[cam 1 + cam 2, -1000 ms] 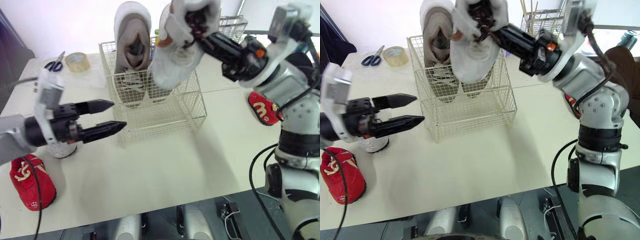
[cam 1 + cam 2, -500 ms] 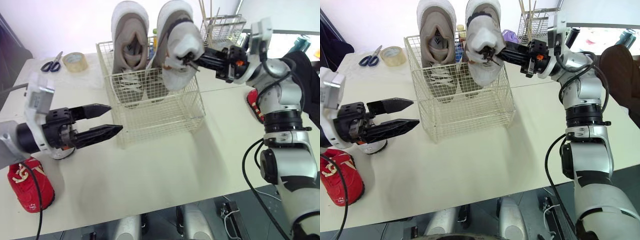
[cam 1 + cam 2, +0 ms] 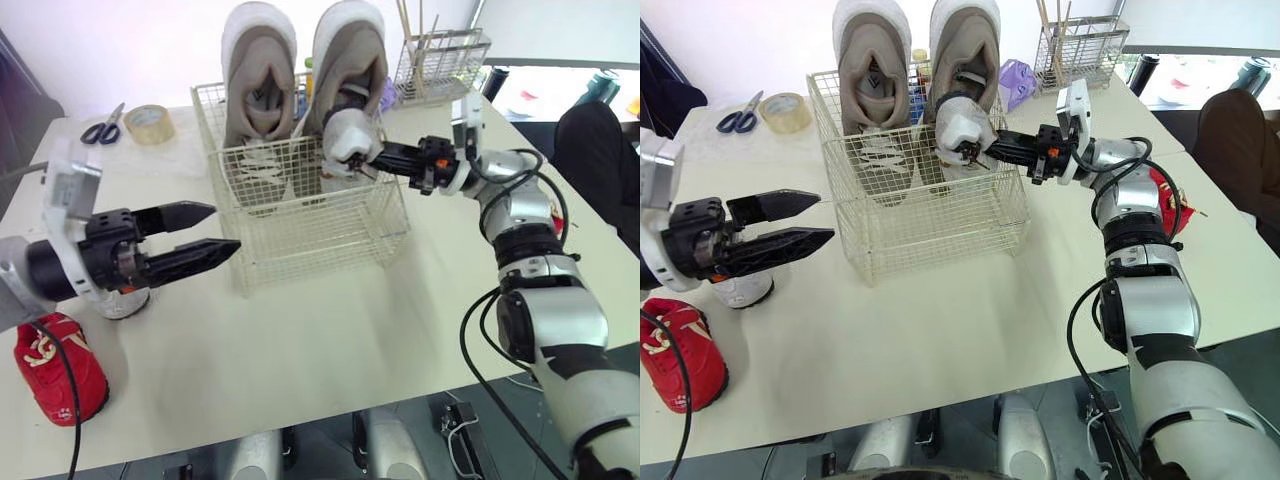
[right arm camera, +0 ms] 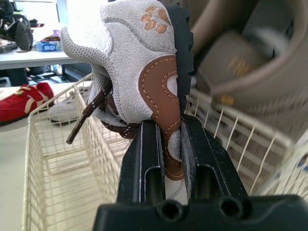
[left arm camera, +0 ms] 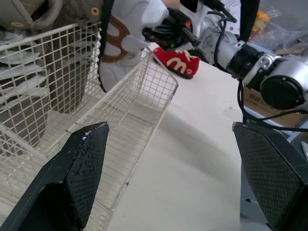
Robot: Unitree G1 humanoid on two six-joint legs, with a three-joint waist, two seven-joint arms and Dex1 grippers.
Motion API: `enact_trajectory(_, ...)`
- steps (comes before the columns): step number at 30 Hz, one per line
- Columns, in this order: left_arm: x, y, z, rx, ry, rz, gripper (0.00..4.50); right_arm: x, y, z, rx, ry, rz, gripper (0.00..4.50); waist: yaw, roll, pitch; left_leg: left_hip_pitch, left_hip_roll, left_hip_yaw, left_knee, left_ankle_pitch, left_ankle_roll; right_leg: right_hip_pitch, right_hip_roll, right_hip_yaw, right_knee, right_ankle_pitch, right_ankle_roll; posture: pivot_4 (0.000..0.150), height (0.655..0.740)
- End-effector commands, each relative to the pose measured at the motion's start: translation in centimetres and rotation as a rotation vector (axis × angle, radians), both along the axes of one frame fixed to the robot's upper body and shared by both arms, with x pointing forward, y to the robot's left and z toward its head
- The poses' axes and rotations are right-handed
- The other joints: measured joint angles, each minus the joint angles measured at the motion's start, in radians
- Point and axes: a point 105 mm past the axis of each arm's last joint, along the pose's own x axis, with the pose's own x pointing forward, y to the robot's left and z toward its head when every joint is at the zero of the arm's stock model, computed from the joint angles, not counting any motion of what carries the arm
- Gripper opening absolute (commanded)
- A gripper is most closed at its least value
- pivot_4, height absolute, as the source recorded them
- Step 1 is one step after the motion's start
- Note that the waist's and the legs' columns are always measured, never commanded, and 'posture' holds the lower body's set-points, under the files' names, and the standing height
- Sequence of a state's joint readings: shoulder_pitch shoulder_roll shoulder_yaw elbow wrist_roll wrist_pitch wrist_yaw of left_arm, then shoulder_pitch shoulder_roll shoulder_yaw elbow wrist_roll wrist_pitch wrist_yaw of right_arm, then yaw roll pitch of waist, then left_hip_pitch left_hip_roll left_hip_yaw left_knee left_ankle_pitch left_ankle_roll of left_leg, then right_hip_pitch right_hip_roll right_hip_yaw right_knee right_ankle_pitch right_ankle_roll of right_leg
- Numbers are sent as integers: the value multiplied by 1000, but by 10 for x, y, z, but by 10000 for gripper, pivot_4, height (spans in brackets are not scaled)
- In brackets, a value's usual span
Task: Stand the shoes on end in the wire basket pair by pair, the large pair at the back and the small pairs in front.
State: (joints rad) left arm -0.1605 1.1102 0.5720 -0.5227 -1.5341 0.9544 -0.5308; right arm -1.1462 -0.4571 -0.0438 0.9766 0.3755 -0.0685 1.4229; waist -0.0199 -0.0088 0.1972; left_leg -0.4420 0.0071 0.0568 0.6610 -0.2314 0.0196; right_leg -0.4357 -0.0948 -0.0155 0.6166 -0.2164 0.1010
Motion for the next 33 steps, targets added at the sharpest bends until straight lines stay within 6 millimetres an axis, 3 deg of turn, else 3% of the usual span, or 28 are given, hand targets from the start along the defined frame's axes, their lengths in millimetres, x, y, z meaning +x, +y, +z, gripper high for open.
enact_trajectory(1,0,0,6,-1,-43,7,42562,3,-3,16,34,-25,-17,57,0,0,0,0,0,0,0,0,0,0,0,0,0,0,0,1500,7400)
enact_trajectory(3,1,0,6,-4,-46,10,42562,4,-5,12,29,-10,-26,57,1,0,0,0,0,0,0,1,-1,0,0,0,0,0,0,1500,7400)
enact_trajectory(11,3,0,2,-6,-45,23,43635,6,-13,15,60,-29,-67,40132,1,0,0,2,0,0,0,1,-2,2,0,0,1,1,-1,1500,7400)
enact_trajectory(24,14,-1,0,-15,-51,20,43635,-3,-30,16,21,-24,-101,40132,2,0,0,2,0,0,-1,1,-2,1,0,0,2,1,-1,1500,7400)
enact_trajectory(33,11,16,2,-9,-43,86,43635,-26,-46,46,6,-78,-166,40132,3,0,0,2,0,0,-1,1,-2,0,0,0,2,2,1,1500,7400)
